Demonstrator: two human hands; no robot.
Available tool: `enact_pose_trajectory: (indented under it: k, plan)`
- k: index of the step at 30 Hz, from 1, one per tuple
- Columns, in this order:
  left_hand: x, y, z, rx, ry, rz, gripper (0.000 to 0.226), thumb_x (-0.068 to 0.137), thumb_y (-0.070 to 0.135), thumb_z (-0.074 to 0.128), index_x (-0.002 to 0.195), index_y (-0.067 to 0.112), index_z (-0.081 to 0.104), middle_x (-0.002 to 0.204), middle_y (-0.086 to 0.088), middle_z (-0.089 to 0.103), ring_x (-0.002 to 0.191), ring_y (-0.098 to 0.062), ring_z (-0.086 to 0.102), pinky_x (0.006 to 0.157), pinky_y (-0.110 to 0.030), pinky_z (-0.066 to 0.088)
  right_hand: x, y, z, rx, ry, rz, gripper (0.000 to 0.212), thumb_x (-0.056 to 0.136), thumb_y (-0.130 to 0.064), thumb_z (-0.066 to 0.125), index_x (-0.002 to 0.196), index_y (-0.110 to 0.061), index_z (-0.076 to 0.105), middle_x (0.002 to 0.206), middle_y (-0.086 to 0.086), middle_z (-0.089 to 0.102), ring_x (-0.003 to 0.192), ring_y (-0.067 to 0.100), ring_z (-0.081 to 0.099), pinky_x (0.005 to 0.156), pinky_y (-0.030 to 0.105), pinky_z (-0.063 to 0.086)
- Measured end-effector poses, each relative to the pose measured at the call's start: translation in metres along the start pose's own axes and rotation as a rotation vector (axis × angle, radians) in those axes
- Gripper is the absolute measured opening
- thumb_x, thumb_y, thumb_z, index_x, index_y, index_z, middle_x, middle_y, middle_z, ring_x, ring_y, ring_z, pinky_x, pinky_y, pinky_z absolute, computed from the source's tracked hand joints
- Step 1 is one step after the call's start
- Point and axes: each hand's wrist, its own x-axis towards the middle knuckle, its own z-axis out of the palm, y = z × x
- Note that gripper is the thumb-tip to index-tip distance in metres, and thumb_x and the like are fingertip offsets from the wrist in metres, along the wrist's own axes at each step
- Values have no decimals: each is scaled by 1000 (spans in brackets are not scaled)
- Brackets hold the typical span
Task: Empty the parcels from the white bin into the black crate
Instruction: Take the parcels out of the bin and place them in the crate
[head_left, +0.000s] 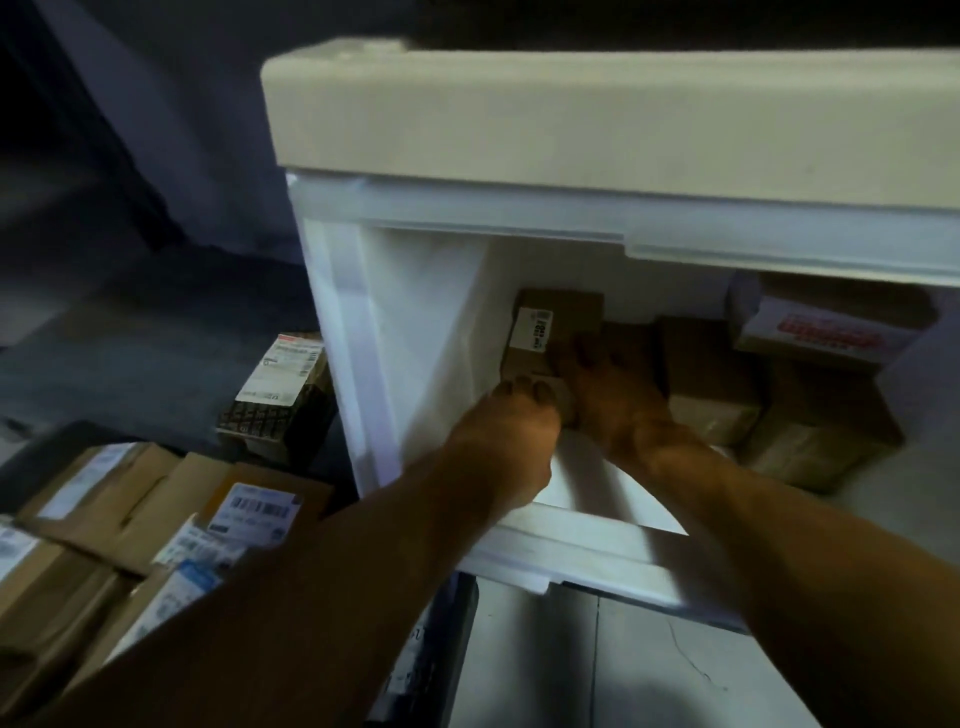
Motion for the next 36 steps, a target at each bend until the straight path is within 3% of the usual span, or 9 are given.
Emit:
enact_pose_trajectory:
  k: [4, 8, 11, 16, 20, 24, 29, 32, 36]
  plan:
    - [3, 0, -2, -34, 39, -36, 64, 90, 12, 52, 149, 1, 30, 148, -19, 36, 134, -35, 39, 113, -41, 36, -3, 5, 6, 15, 66, -30, 66, 99, -16, 53, 157, -25, 23, 161, 13, 22, 131, 47, 46, 100, 49, 49]
    - [5, 3, -3, 32, 228, 33, 75, 75, 17, 37, 145, -10, 35, 144, -34, 41, 127, -48, 46, 111, -47, 40, -12, 6, -3, 110, 99, -38, 68, 95, -11, 59, 155, -23, 29, 159, 12, 28, 131, 45, 47, 100, 49, 50]
    - [2, 7, -9, -9, 236, -1, 80, 74, 13, 51, 148, -9, 32, 148, -36, 36, 125, -51, 46, 110, -50, 40, -28, 9, -15, 159, 143, -44, 65, 95, -7, 56, 154, -19, 33, 158, 12, 31, 136, 40, 45, 105, 46, 46]
    - [-14, 14, -21, -276, 280, -44, 74, 82, 5, 56, 152, 0, 30, 149, -24, 36, 124, -44, 49, 108, -44, 41, -73, 18, -33, 287, 294, 26, 49, 97, -11, 52, 144, -14, 44, 151, 10, 41, 129, 35, 50, 103, 34, 43]
    - [-40, 16, -30, -489, 336, -111, 55, 89, 1, 51, 143, 5, 41, 133, -22, 50, 118, -42, 53, 94, -38, 42, -121, 16, -40, 352, 448, 60, 57, 80, 5, 61, 135, -8, 53, 140, 18, 50, 112, 43, 60, 93, 46, 53]
    - [-66, 23, -49, -664, 295, -216, 42, 104, 19, 38, 145, 14, 42, 135, -19, 55, 119, -38, 53, 93, -35, 41, -172, 2, -61, 396, 535, 123, 56, 79, 9, 62, 131, -11, 54, 138, 12, 47, 112, 35, 58, 94, 41, 51]
    - [-89, 28, -75, -1166, 214, -380, 42, 98, 54, 41, 120, 21, 56, 117, -9, 69, 102, -33, 68, 78, -41, 60, -222, -15, -94, 471, 499, 143, 48, 82, 11, 61, 118, -20, 54, 119, -3, 50, 101, 13, 52, 79, 10, 41]
    - [-106, 27, -88, -1448, 52, -374, 28, 99, 39, 58, 114, 16, 62, 96, -6, 77, 82, -25, 75, 68, -35, 61, -245, -25, -112, 496, 476, 143, 50, 81, 15, 62, 114, -21, 55, 114, -8, 49, 89, 5, 50, 69, 0, 38]
    - [-141, 12, -108, -1605, -90, -309, 21, 88, 27, 74, 102, 13, 66, 72, -4, 75, 68, -21, 71, 63, -31, 58, -264, -29, -129, 410, 462, 107, 47, 83, 10, 66, 108, -26, 51, 118, -4, 55, 96, 13, 58, 72, 15, 49]
